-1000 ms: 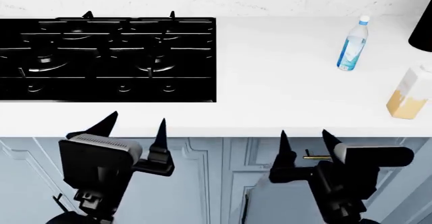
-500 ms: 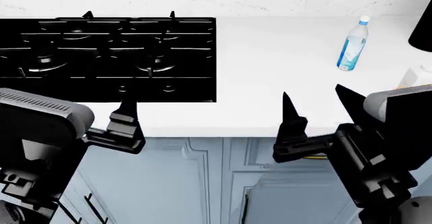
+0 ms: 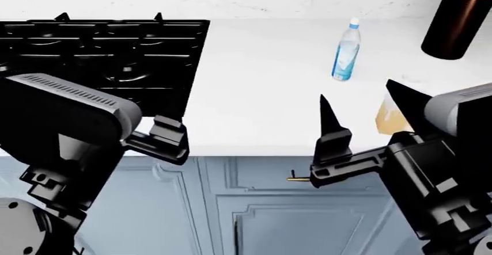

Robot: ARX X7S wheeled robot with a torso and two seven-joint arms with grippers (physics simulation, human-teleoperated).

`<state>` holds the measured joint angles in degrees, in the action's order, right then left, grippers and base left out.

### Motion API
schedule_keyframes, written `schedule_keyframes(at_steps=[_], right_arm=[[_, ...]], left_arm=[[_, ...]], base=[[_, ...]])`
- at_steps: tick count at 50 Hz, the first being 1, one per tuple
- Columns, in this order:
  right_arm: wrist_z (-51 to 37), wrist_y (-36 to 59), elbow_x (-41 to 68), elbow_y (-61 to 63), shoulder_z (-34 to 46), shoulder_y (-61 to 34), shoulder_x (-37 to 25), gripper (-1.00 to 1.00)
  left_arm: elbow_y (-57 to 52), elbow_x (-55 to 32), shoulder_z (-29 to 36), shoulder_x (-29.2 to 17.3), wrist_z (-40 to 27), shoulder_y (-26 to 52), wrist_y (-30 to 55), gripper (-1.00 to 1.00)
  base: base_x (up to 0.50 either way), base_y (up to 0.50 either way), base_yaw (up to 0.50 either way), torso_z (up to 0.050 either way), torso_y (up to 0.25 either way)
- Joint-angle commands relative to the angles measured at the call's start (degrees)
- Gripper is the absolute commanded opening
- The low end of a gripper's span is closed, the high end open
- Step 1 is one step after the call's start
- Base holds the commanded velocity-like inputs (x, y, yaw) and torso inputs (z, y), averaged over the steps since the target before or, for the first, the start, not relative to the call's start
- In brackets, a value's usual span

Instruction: Move the drinks to the dining counter.

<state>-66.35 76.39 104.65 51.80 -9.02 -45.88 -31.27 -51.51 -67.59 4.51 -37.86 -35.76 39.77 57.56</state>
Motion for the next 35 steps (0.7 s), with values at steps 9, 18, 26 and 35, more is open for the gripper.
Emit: schedule_keyframes(at_steps=[9, 18, 26, 35], right_arm=[[8.55, 4.27, -9.85, -3.06, 4.8, -4.66, 6.91, 1.0], [6.87, 3.65, -8.83, -3.19, 6.5, -5.89, 6.4, 1.0], [7.2, 2.85, -9.14, -3.24, 6.44, -5.49, 5.89, 1.0], [7.5, 1.84, -9.06, -2.78, 6.16, -5.44, 5.17, 1.0]], left_arm=[[0.72, 4.05, 2.02, -0.09, 2.61, -2.98, -3.04, 1.0], [0.96, 5.63, 1.66, -0.4, 4.12, -5.42, -5.12, 1.0], [1.29, 6.08, 1.97, -0.5, 4.49, -5.76, -5.53, 1.0], [1.27, 5.61, 1.87, -0.77, 4.16, -5.43, -5.55, 1.0]], base=[[0.0, -0.35, 0.0, 0.0, 0.0], [0.0, 0.0, 0.0, 0.0, 0.0], [0.16, -0.01, 0.0, 0.0, 0.0], [0.11, -0.01, 0.0, 0.0, 0.0]])
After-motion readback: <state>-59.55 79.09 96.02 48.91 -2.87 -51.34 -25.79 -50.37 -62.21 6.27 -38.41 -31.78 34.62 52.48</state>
